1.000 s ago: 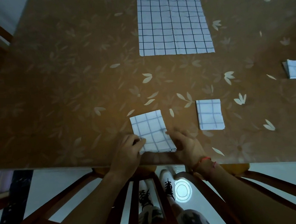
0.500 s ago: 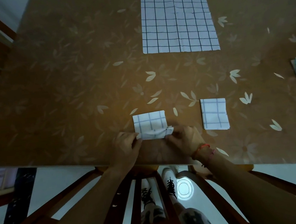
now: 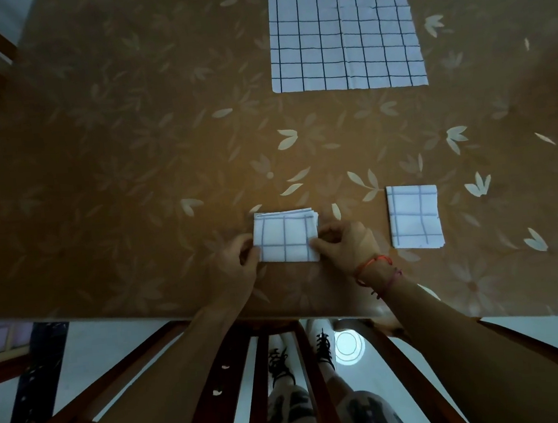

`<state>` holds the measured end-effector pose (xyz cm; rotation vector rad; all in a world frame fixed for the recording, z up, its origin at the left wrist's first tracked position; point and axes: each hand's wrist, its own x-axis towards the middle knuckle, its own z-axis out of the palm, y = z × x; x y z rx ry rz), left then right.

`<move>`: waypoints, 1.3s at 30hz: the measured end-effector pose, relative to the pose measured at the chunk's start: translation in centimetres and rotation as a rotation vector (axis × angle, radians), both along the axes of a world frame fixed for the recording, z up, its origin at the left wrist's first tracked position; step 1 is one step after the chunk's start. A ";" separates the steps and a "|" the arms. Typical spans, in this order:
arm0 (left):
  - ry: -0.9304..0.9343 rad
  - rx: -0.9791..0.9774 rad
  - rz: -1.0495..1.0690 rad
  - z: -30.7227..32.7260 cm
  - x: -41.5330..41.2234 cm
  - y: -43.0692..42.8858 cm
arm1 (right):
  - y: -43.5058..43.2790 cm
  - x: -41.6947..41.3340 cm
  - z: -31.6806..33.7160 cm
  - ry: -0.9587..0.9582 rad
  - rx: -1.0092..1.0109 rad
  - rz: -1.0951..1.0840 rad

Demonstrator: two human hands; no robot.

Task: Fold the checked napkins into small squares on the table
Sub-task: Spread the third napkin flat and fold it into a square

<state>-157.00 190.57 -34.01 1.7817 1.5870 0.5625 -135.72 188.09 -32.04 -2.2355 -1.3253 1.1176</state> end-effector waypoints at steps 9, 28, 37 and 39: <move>0.024 0.021 -0.051 -0.2 0.4 0.8 | 0.9 0.0 -0.1 -0.012 -0.157 -0.019; 0.573 0.241 -0.637 -1.3 -1.9 2.3 | 1.7 -0.7 -0.8 -0.162 -0.141 0.011; 0.615 0.220 -0.638 -1.7 -1.9 2.5 | 1.4 -1.1 0.4 -0.310 -0.114 0.044; 0.619 0.216 -0.635 -1.9 -2.0 2.5 | 0.8 -1.8 0.6 -0.413 0.081 0.059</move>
